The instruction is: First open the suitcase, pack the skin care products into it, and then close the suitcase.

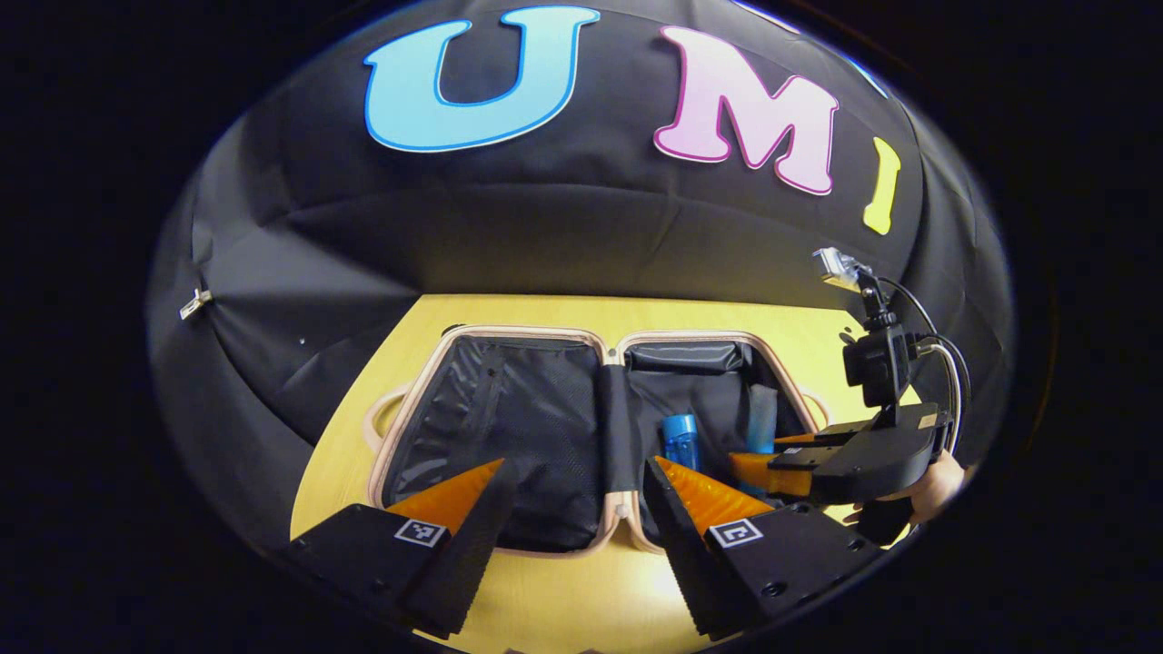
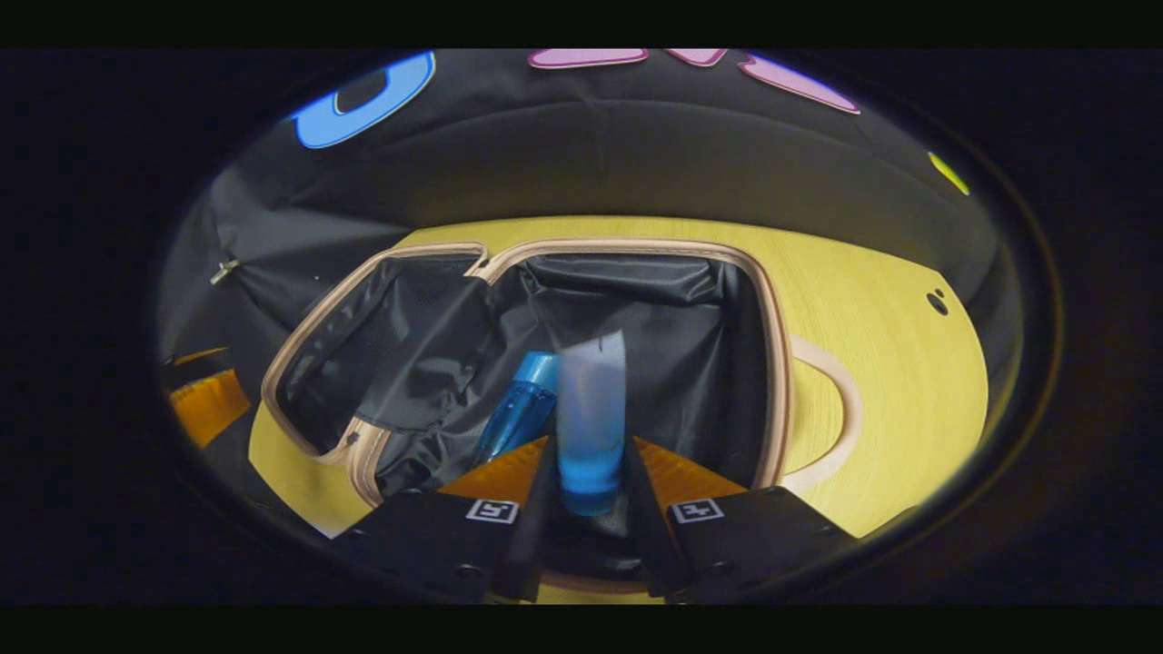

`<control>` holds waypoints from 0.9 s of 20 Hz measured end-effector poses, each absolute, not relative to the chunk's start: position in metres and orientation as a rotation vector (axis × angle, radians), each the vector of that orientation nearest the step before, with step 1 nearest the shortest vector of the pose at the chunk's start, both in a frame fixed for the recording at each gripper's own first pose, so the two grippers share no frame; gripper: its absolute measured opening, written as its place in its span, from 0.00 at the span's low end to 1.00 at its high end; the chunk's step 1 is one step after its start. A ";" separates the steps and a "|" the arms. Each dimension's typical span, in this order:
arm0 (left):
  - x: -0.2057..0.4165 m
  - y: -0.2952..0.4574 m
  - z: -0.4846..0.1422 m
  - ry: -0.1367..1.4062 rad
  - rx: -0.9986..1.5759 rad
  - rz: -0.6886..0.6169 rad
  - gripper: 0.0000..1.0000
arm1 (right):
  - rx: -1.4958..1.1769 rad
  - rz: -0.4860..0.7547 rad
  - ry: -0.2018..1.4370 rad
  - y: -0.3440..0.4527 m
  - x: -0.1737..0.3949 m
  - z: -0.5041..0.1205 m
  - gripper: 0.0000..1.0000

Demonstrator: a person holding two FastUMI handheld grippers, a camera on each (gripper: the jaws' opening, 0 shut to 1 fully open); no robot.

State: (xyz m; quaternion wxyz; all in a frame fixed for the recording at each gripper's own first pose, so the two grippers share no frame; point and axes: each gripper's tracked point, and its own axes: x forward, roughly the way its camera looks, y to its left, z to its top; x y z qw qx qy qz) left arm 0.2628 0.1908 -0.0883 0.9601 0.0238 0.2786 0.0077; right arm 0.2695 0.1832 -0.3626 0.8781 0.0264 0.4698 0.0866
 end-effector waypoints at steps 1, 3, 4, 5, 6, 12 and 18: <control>0.261 0.196 -0.090 0.566 0.041 0.026 0.90 | 0.060 0.167 0.982 0.183 0.270 -0.362 0.46; 0.258 0.206 -0.089 0.552 0.023 0.048 0.89 | 0.060 0.146 0.980 0.180 0.271 -0.362 0.47; 0.258 0.213 -0.085 0.527 0.016 0.065 0.90 | 0.062 0.153 0.967 0.182 0.272 -0.357 0.42; 0.259 0.223 -0.079 0.497 0.009 0.086 0.90 | 0.049 0.157 0.937 0.182 0.275 -0.350 0.49; 0.261 0.234 -0.073 0.469 0.005 0.100 0.89 | 0.038 0.163 0.908 0.181 0.277 -0.343 0.57; 0.278 0.333 -0.033 0.324 -0.113 0.248 0.99 | 0.003 0.218 0.780 0.173 0.270 -0.294 0.84; 0.307 0.429 -0.072 0.365 -0.328 0.354 0.96 | 0.071 0.214 0.631 0.159 0.245 -0.242 0.97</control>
